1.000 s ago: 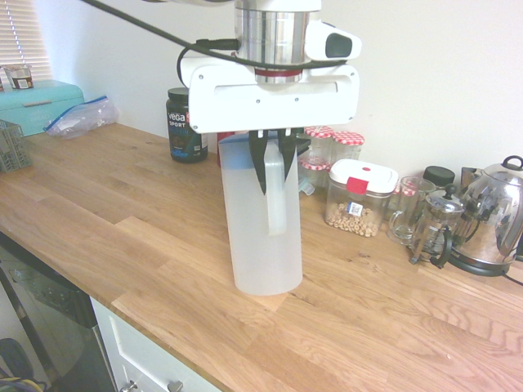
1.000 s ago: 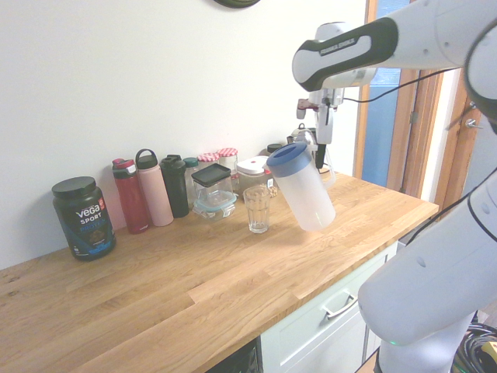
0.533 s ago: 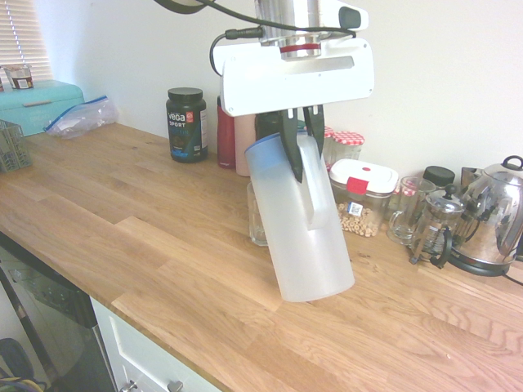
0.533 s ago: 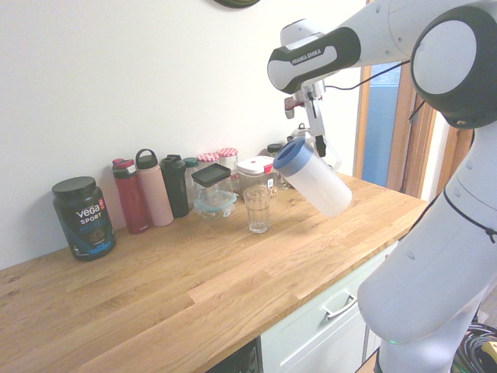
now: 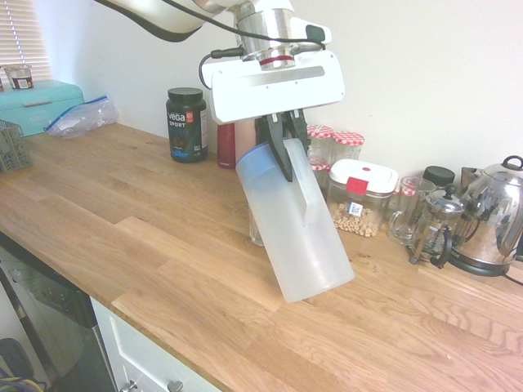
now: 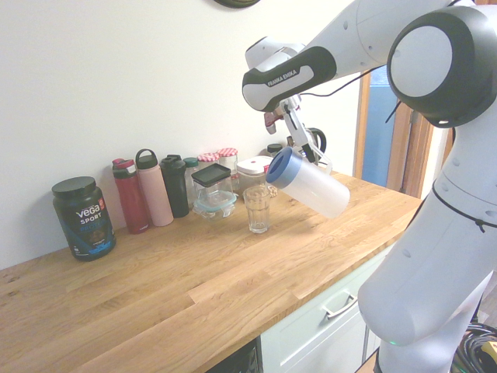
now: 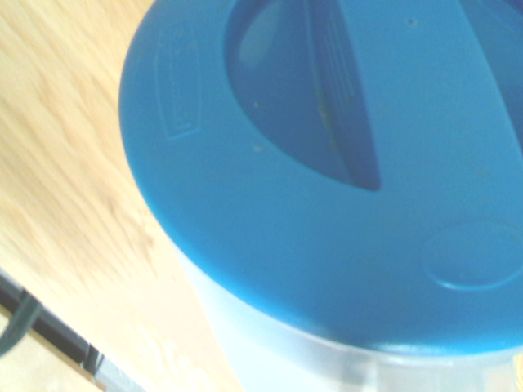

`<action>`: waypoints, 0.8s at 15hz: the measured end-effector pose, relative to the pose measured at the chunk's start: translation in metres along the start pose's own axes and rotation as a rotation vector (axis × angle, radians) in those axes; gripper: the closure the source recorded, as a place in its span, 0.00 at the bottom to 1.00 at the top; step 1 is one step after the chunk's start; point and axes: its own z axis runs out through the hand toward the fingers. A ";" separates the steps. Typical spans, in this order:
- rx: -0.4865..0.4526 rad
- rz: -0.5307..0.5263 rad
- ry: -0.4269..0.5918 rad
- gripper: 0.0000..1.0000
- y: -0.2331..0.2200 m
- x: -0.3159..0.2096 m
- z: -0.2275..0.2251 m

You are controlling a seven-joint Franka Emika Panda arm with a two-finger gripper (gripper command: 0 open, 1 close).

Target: Pour me some water

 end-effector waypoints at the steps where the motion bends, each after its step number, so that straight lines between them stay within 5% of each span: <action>1: -0.014 -0.004 -0.006 1.00 -0.001 0.001 -0.001; 12: -0.093 -0.011 -0.036 1.00 -0.010 0.029 0.000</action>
